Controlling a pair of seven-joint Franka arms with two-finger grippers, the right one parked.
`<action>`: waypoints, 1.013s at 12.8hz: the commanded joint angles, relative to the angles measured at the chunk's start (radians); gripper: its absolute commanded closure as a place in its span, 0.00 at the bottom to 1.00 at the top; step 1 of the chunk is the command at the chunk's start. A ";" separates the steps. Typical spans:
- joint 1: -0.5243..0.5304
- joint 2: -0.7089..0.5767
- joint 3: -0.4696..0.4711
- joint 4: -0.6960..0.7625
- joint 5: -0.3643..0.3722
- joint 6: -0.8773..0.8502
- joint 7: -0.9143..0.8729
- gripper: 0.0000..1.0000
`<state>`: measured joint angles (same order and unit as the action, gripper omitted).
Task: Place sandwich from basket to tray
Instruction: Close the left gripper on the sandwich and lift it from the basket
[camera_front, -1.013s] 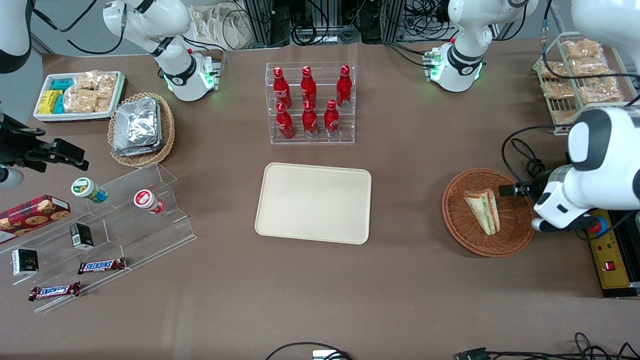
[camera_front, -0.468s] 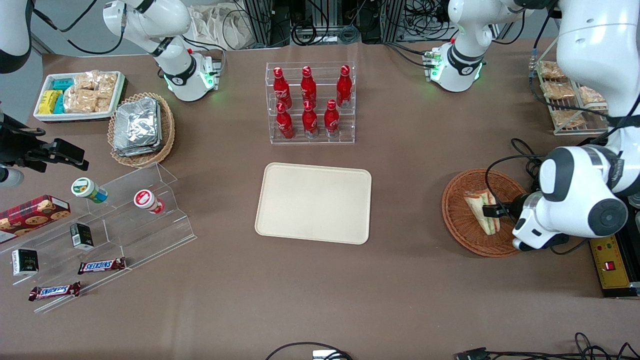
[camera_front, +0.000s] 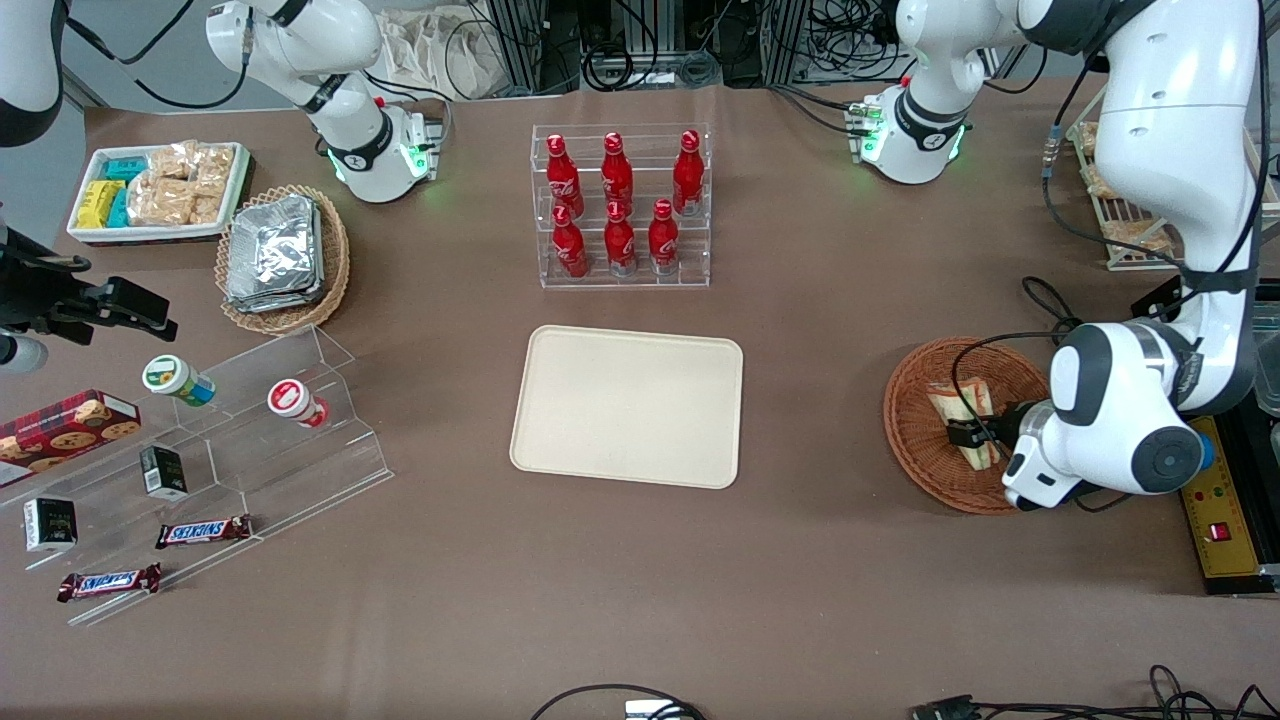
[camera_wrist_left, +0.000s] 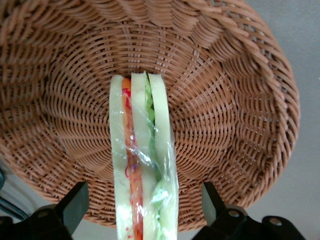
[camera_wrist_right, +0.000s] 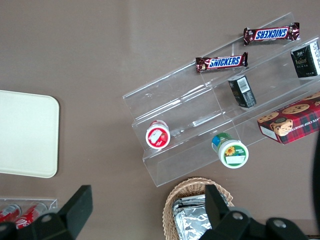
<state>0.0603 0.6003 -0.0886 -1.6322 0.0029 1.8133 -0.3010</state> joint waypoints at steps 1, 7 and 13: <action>-0.002 0.033 -0.003 0.020 0.003 0.003 -0.021 0.00; 0.000 0.049 -0.005 0.020 0.000 0.020 -0.021 0.56; -0.007 -0.054 -0.019 0.025 -0.001 -0.029 -0.021 0.91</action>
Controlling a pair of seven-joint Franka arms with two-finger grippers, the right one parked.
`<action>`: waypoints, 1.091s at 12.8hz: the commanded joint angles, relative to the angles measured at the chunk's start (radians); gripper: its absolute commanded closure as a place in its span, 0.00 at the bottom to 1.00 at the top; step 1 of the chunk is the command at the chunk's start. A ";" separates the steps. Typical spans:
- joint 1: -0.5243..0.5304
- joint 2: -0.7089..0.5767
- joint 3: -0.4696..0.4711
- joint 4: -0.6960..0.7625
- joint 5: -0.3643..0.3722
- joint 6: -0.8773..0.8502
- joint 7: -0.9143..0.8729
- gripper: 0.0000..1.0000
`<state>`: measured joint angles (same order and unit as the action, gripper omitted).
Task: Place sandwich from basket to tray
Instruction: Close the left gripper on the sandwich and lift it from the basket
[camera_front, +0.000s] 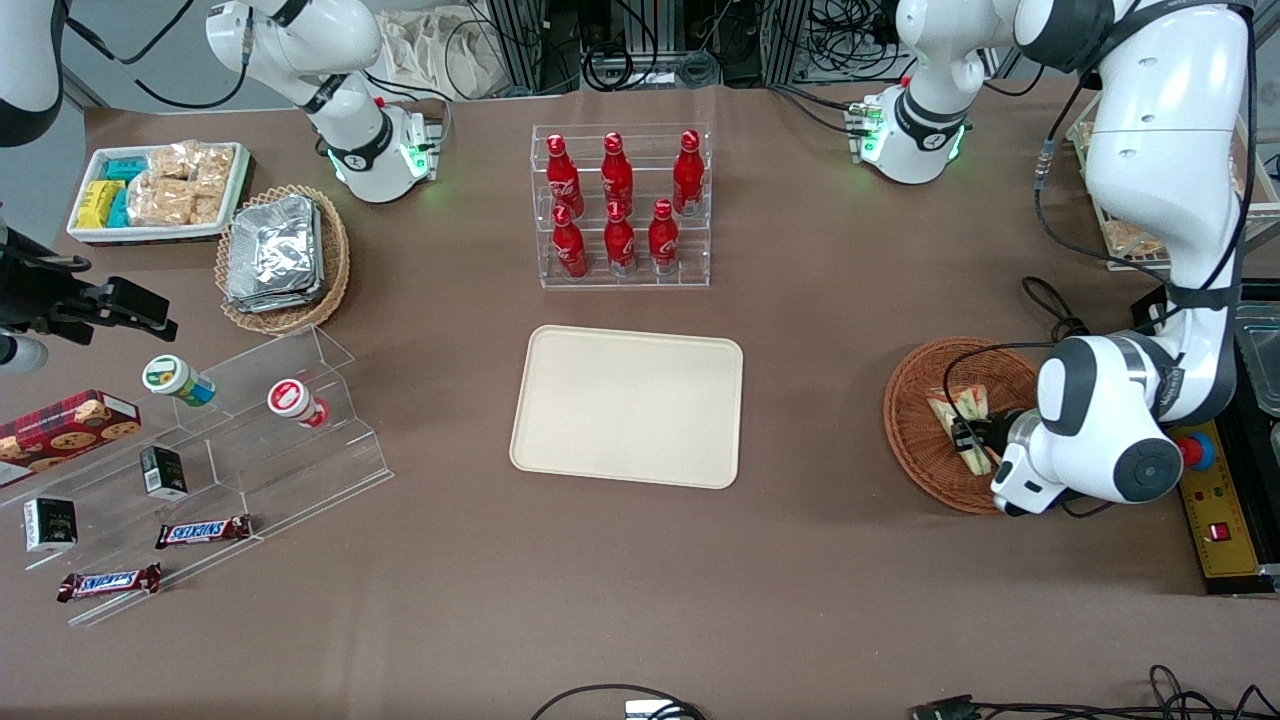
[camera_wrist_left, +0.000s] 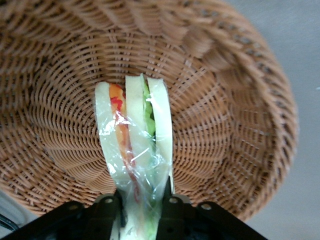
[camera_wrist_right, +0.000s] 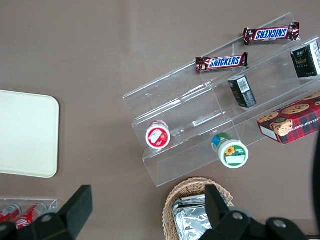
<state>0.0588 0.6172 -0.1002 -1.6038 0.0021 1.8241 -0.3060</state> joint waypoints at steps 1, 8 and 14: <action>-0.005 -0.106 -0.024 -0.004 -0.001 -0.055 -0.015 0.91; -0.008 -0.281 -0.162 0.002 0.002 -0.131 -0.016 0.91; -0.010 -0.283 -0.355 0.027 0.015 -0.115 -0.108 0.91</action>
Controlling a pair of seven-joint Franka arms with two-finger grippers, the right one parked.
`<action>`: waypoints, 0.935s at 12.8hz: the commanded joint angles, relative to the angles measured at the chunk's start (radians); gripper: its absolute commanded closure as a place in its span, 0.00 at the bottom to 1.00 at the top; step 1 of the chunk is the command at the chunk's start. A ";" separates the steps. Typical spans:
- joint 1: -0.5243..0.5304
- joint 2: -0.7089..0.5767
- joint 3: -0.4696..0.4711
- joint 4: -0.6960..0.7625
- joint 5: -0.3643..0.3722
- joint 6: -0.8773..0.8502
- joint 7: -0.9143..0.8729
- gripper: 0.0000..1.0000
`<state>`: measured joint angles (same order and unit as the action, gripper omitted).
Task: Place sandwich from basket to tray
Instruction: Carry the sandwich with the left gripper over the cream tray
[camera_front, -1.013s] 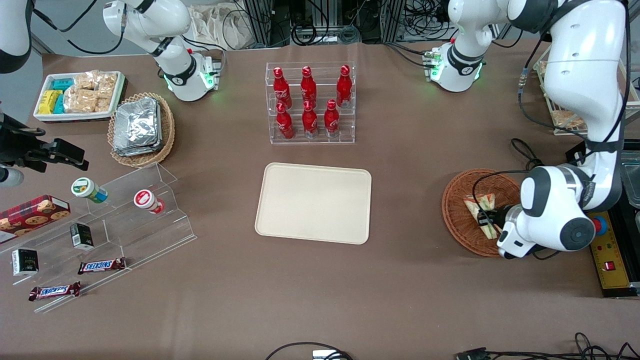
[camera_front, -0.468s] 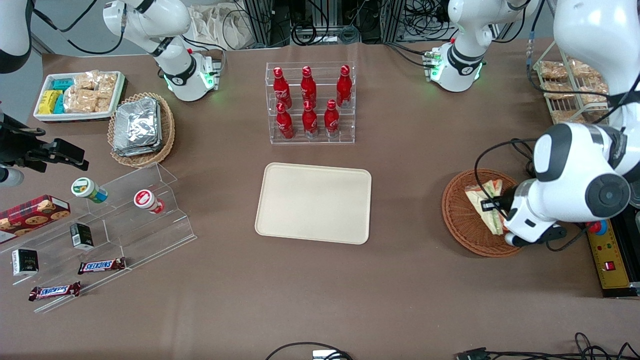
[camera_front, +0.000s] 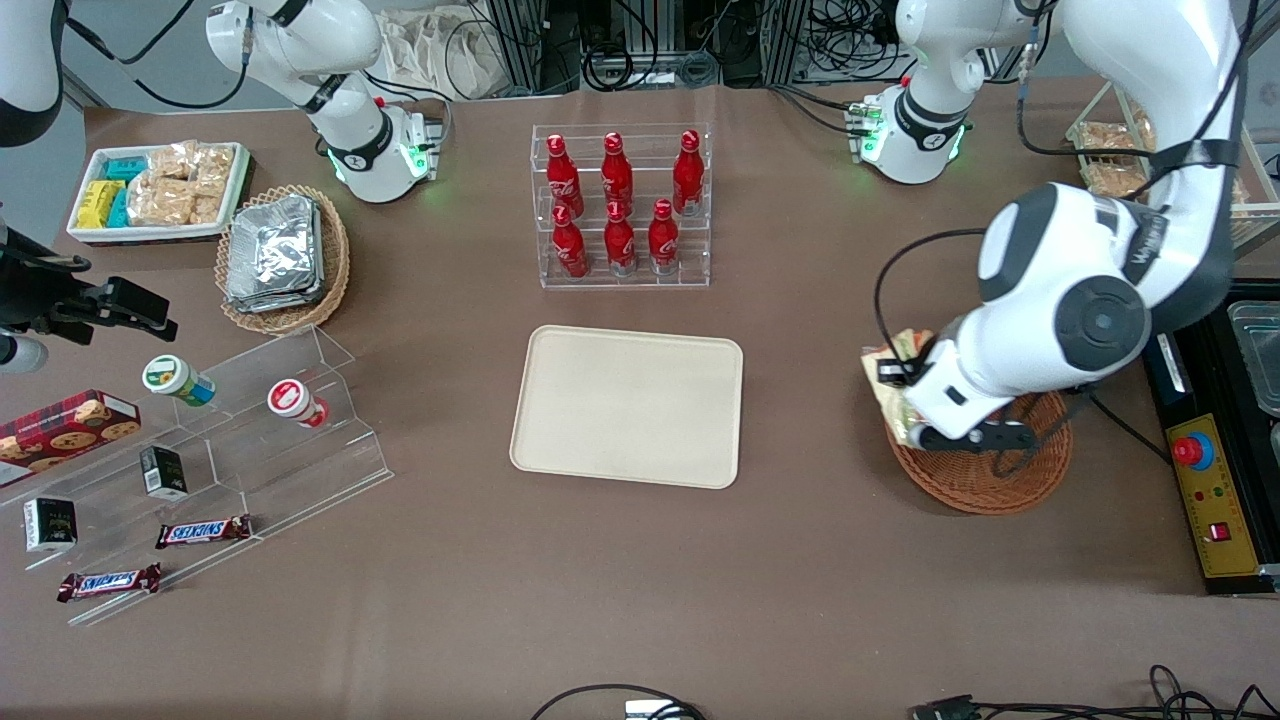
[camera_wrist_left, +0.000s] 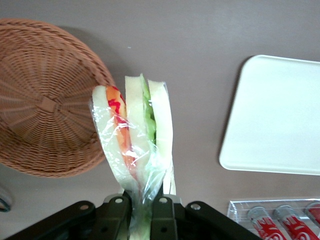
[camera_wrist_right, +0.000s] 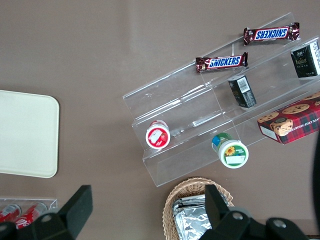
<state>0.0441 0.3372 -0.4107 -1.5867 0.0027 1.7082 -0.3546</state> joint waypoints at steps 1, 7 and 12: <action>-0.003 0.005 -0.069 0.010 0.017 0.008 -0.095 0.91; -0.130 0.042 -0.071 0.007 0.026 0.033 -0.194 0.93; -0.200 0.110 -0.072 0.004 0.059 0.085 -0.265 0.93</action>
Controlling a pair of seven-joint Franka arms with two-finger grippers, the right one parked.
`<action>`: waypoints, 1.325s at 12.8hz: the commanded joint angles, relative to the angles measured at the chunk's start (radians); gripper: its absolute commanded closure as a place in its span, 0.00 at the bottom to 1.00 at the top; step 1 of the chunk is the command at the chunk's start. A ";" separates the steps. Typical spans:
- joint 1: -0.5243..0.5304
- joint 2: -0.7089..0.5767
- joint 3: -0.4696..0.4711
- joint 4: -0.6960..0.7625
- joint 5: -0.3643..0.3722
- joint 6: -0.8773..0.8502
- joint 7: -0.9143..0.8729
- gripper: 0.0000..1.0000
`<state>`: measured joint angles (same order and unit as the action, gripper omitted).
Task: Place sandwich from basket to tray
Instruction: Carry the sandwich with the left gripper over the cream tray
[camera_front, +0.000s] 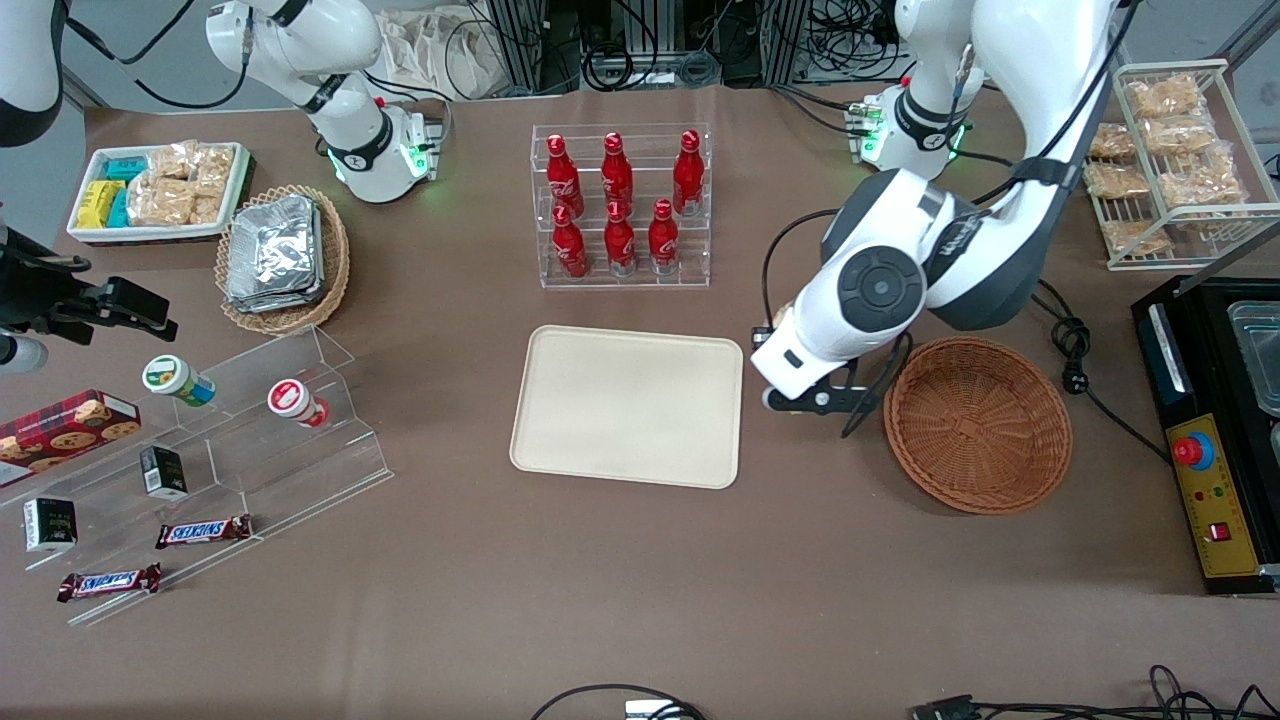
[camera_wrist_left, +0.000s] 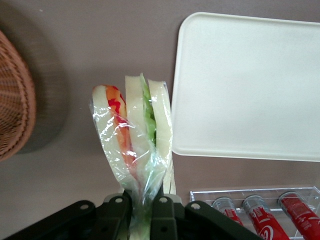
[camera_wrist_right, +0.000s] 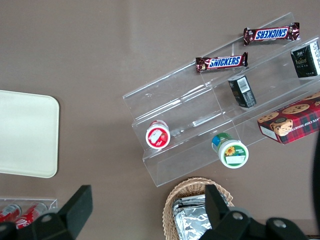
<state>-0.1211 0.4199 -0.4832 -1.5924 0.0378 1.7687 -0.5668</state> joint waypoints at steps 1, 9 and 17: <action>-0.054 0.045 0.000 0.011 0.033 0.028 -0.065 0.93; -0.092 0.220 -0.018 0.012 0.099 0.161 -0.053 0.89; -0.163 0.310 -0.014 0.015 0.169 0.294 -0.050 0.91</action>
<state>-0.2822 0.7121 -0.4988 -1.5943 0.1811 2.0321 -0.6147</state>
